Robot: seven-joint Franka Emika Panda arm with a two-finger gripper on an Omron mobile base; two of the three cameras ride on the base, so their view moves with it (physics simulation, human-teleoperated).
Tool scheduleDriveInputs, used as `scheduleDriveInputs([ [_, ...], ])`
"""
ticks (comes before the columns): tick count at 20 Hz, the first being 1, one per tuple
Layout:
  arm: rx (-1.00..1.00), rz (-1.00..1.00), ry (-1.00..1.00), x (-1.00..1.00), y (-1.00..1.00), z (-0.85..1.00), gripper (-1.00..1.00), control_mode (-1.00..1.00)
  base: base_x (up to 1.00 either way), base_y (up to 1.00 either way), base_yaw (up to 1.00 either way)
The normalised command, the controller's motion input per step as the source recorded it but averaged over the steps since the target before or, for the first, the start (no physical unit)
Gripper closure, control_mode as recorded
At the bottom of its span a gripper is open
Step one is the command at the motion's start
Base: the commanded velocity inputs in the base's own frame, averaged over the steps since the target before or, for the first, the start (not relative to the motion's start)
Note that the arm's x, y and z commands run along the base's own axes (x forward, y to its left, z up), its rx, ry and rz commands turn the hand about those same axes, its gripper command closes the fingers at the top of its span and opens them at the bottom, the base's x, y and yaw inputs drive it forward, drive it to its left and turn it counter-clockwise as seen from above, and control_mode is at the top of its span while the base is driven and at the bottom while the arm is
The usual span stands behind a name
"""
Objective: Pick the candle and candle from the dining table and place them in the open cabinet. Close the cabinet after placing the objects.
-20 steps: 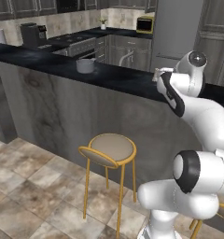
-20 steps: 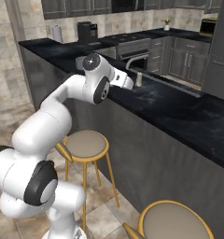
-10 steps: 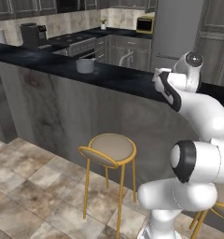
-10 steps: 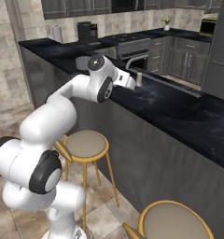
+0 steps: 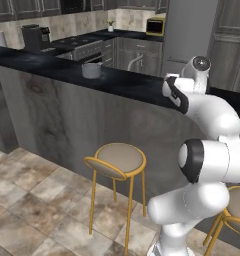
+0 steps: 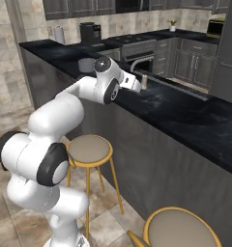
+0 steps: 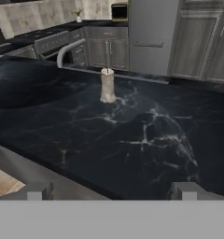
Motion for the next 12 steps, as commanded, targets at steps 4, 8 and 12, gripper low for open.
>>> scheduleDriveInputs([
  [4, 0.00, 0.00, 0.02, 0.31, -0.06, -0.12, -1.00, -1.00, 0.00, 0.00, 0.00],
  [8, 0.00, 0.00, 0.01, 0.30, -0.13, -0.11, -1.00, -1.00, 0.00, 0.00, 0.00],
  [12, 0.00, 0.00, 0.00, 0.30, -0.13, -0.08, -1.00, -1.00, 0.00, 0.00, 0.00],
])
